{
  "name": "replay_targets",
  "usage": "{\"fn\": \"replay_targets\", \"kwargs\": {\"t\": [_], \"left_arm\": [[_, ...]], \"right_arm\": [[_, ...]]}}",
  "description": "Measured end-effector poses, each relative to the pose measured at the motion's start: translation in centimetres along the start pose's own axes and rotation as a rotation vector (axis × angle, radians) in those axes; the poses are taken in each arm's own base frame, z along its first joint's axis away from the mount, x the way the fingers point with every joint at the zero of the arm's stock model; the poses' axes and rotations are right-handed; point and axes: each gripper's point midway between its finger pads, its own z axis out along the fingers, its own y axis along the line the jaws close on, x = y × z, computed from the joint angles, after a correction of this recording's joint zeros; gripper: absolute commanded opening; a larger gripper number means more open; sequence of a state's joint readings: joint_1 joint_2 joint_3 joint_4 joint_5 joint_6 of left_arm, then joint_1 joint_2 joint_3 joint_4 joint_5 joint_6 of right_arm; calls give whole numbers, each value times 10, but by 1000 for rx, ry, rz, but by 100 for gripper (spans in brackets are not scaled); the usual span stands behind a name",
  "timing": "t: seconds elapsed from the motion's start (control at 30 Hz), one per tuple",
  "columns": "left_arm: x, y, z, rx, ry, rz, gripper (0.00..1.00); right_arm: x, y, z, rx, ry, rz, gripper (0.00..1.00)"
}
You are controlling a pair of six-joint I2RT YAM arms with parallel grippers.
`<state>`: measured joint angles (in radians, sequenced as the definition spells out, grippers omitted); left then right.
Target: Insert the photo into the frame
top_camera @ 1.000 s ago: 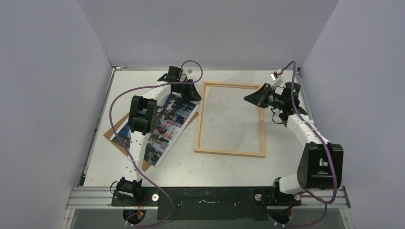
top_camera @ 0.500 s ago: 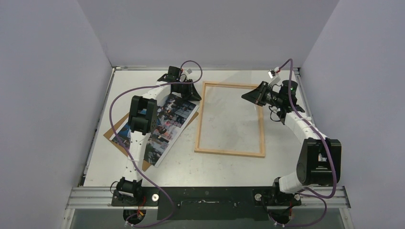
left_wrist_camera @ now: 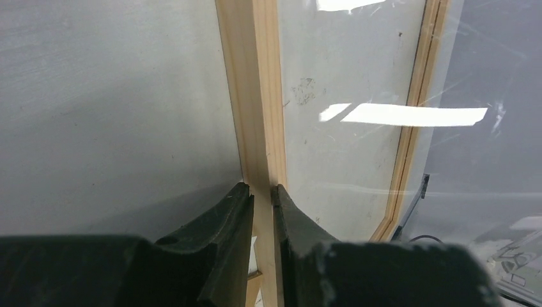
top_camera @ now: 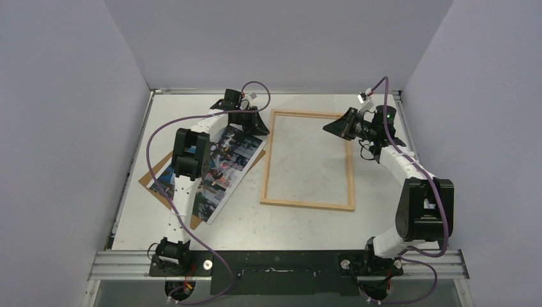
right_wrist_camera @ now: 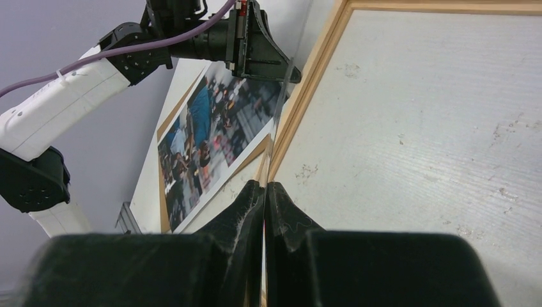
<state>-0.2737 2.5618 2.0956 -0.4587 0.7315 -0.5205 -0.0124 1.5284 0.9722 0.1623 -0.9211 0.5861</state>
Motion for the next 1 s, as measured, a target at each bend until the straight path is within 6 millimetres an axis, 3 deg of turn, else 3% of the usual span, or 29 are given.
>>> {"fn": "replay_targets", "kwargs": {"t": [0.23,0.43,0.7,1.0], "left_arm": [[0,0,0,3,1,-2,15],[-2,2,-2,5,-1,-13,14],[-2,1,-2,10,1,-18,13],[-2,2,-2,13,4,-23,13]], "right_arm": [[-5,-6,3,19,0,-28,0],[8,-42,12,103,26,8,0],[47,-90,13,197,91,127,0],[48,-110,1,238,82,141,0]]}}
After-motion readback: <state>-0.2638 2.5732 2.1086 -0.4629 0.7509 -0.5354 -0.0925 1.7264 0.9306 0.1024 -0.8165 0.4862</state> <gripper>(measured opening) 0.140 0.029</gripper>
